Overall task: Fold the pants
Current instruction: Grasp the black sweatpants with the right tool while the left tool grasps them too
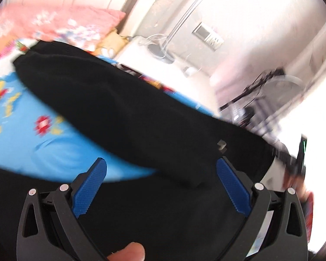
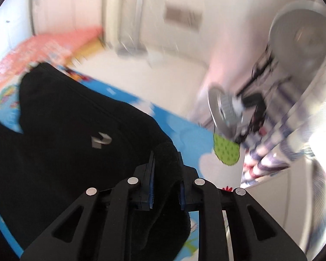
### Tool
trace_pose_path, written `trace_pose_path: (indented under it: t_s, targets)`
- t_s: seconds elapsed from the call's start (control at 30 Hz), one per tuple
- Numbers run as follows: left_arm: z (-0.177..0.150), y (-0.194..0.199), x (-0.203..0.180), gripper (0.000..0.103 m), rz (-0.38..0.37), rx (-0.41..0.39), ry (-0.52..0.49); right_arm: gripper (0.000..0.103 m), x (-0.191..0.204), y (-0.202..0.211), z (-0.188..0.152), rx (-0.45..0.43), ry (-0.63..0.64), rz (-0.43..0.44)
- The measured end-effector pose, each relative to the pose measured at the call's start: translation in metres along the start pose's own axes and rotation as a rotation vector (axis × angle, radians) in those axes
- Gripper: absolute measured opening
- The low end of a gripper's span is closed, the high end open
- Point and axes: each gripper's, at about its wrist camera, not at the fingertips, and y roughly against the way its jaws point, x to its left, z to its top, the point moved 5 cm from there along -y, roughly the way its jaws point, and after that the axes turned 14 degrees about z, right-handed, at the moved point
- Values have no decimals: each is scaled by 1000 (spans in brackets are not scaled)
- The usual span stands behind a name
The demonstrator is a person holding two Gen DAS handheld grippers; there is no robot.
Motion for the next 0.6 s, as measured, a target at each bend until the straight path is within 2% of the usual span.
trace_pose_path:
  t_s: [0.07,0.13,0.2,0.27,0.37,0.5,0.6]
  targets:
    - [32,-12,3,96,-98,37,96,20,38,33,-10,-76,37,23]
    - [67,-33,10,93,-199,99,200,19,70,55,-26,-101,65,37]
    - [93,-61,19,87,-238,167,293,19,96,68,-46,-106,72,83]
    - [114,-94,27,75,-204,251,359,19,111,66,-70,-85,86,113]
    - [128,-131,37,66,-124,336,405,19,126,60,-96,-42,92,146]
    - [132,-162,41,65,-36,400,440,19,148,56,-124,-4,88,171]
    - [139,-180,38,64,23,431,434,19,150,54,-131,4,94,181]
